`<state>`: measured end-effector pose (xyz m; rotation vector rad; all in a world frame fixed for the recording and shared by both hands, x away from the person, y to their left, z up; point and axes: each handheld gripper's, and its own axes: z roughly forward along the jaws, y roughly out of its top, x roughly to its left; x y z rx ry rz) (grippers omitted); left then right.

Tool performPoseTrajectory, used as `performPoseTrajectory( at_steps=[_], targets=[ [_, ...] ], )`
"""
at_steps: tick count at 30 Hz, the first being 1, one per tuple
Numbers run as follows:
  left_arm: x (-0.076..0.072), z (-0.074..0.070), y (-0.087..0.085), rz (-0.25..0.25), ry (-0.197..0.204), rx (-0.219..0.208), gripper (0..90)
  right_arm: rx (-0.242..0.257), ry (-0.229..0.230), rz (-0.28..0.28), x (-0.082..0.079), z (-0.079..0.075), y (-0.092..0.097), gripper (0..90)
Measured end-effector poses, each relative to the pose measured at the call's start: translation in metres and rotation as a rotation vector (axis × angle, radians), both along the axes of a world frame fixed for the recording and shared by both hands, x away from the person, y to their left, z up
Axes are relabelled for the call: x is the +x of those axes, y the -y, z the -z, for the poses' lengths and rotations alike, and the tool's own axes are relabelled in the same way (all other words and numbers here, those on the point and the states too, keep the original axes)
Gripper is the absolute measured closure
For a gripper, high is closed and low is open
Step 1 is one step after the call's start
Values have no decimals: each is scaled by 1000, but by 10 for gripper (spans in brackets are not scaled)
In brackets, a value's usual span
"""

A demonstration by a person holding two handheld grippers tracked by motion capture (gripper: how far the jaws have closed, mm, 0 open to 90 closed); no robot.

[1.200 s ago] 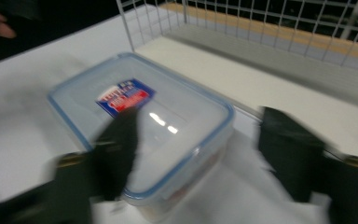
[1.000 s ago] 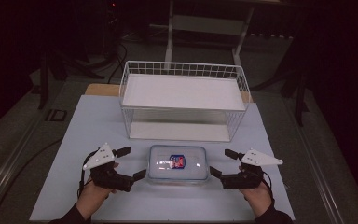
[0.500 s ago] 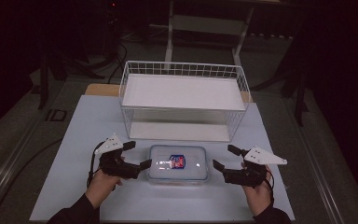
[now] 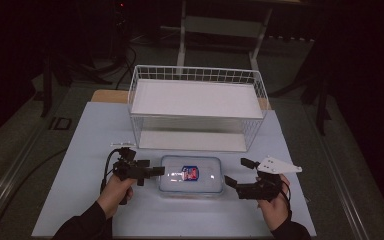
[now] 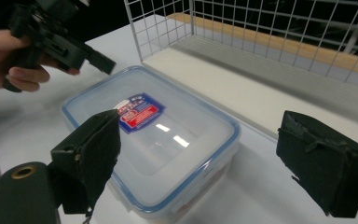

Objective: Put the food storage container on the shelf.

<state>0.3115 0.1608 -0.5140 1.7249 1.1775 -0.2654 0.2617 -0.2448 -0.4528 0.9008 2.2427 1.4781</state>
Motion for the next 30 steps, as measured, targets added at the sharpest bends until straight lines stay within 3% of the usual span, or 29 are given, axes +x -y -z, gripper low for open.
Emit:
performPoseTrajectory(
  at_steps=[2,5,10,17,19,23,25,30],
  targets=[
    [2,4,1,9,-51,-3,45,9,-17,-8,0,1,0,126],
    [5,9,3,12,-91,-4,49,7,-38,-10,0,3,0,119],
    [9,12,2,21,-128,-28,105,-2,-59,2,3,5,3,113],
    [11,18,9,62,-199,-6,185,-11,-102,32,5,11,2,101],
    [11,20,9,86,-216,-40,246,-15,-102,28,5,12,1,101],
    [11,17,6,94,-189,-40,326,-28,-129,4,6,14,-2,103],
    [11,16,1,92,-206,-57,423,-19,-166,-3,8,17,-2,131],
    [11,17,-1,104,-218,-79,451,6,-244,1,14,25,0,141]
  ],
)
